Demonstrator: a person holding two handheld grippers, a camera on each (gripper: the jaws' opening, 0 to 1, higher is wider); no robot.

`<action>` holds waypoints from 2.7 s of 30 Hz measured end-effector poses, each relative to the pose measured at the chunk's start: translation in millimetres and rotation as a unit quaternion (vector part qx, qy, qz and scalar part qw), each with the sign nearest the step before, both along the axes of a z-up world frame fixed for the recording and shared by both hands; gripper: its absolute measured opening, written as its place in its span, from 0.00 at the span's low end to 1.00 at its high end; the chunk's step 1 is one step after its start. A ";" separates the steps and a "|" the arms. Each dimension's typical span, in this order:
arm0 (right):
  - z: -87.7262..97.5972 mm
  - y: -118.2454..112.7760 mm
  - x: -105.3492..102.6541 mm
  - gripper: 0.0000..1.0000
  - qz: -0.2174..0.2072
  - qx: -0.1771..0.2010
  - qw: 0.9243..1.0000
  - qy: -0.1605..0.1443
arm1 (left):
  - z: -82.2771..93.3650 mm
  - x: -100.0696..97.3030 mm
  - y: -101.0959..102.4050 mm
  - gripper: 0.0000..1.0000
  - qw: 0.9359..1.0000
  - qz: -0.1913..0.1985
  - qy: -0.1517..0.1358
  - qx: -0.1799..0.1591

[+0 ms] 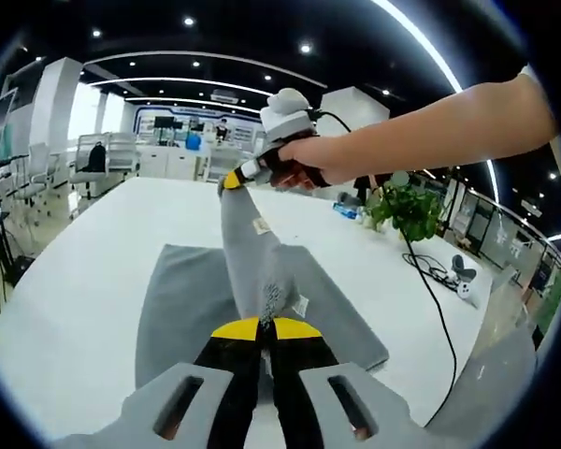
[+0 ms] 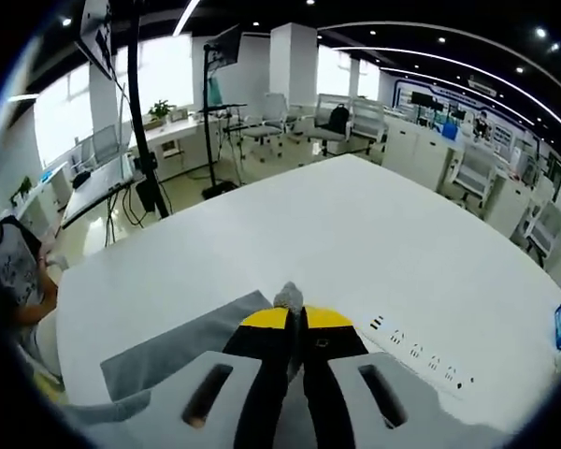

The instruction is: Fold the towel on the table until its edges align and the towel forms a compact rectangular stack.

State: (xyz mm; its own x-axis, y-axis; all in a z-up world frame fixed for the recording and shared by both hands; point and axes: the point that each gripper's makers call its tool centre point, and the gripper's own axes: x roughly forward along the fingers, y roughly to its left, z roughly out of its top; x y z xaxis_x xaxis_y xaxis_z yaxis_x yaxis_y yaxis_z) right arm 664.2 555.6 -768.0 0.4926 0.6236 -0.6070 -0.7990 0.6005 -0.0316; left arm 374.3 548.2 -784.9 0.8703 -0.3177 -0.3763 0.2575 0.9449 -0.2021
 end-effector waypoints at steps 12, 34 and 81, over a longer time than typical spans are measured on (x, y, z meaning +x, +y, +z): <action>-30.0 20.9 1.2 0.02 0.005 -0.002 1.000 0.020 | -24.0 -2.1 16.5 0.03 1.000 0.010 0.024 0.004; -75.1 51.0 -5.4 0.02 0.022 -0.025 0.999 0.023 | -81.5 -4.6 42.6 0.03 0.997 0.026 0.072 0.011; -71.2 -14.1 -17.9 0.23 0.007 -0.023 1.000 -0.002 | -80.9 19.4 56.4 0.16 0.988 -0.003 0.034 0.150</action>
State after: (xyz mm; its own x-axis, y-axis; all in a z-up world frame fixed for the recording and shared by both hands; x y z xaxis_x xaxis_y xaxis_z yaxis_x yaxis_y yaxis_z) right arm 646.3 541.5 -839.1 0.4865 0.6019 -0.6333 -0.8074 0.5867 -0.0626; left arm 393.7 604.5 -865.8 0.8380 -0.1892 -0.5117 0.2596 0.9632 0.0690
